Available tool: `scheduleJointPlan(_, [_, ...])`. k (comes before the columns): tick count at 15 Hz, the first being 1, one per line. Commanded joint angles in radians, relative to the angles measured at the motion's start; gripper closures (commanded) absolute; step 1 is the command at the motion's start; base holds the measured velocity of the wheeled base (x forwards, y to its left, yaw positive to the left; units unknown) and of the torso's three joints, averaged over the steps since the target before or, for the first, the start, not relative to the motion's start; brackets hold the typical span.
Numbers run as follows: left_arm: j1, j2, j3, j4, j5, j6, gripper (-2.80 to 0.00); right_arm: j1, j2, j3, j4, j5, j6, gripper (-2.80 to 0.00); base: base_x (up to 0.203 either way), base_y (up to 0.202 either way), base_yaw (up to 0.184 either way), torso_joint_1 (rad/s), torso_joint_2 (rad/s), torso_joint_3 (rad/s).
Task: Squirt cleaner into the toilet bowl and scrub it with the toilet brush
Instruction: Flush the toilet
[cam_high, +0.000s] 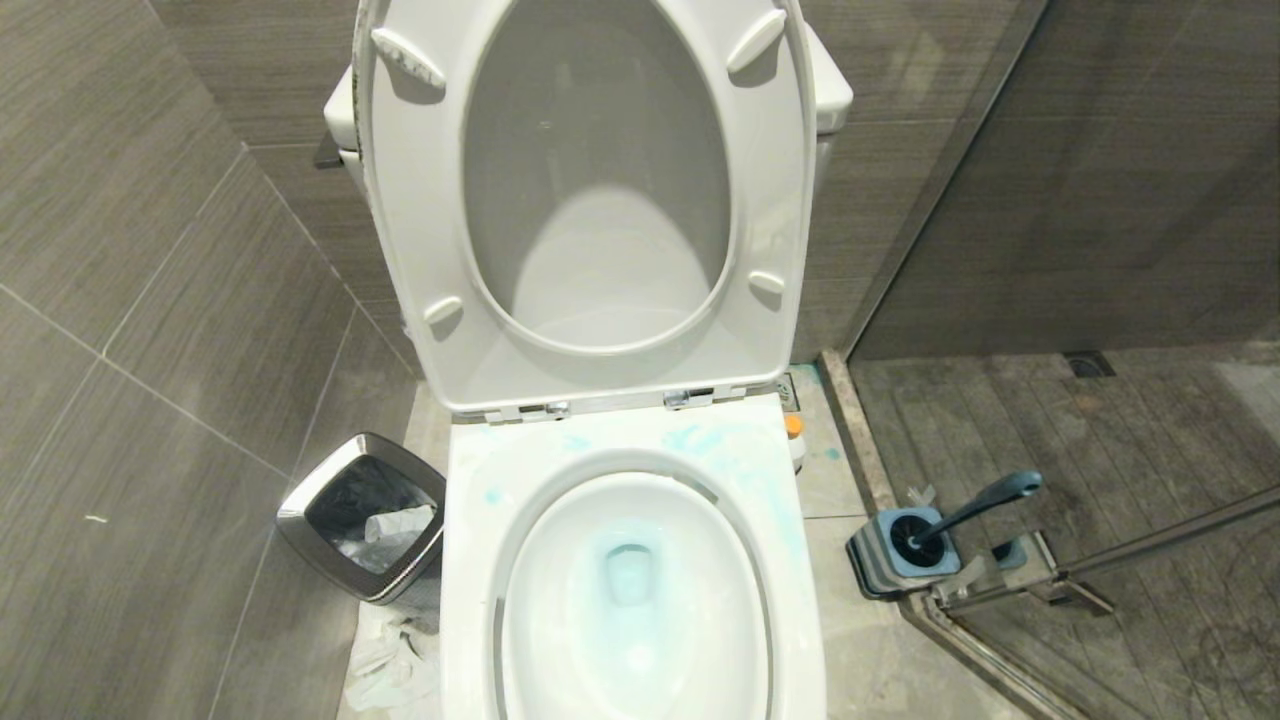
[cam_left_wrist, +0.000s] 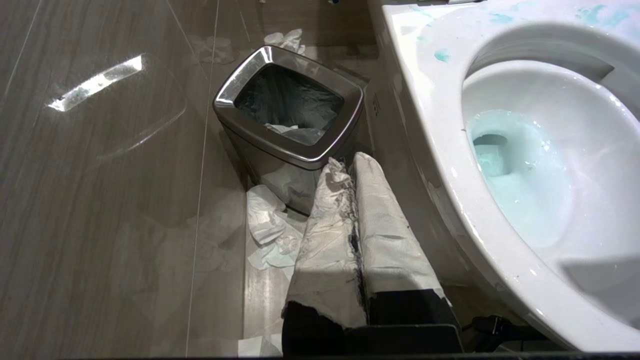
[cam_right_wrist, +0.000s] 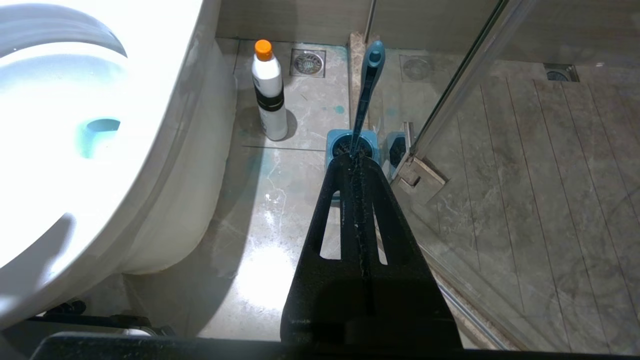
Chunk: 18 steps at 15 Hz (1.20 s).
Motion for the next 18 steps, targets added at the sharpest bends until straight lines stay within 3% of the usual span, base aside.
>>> scheduleJointPlan(1, [0.0, 0.0, 0.0, 0.0, 0.0, 0.0, 0.0, 0.0, 0.003, 0.0, 0.0, 0.001, -0.001, 0.0, 0.0, 0.0, 0.0, 0.0, 0.0, 0.0])
scheduleJointPlan(18, [-0.001, 0.0, 0.001, 0.0, 0.0, 0.0, 0.0, 0.0, 0.003, 0.0, 0.0, 0.001, -0.001, 0.0, 0.0, 0.0, 0.0, 0.0, 0.0, 0.0])
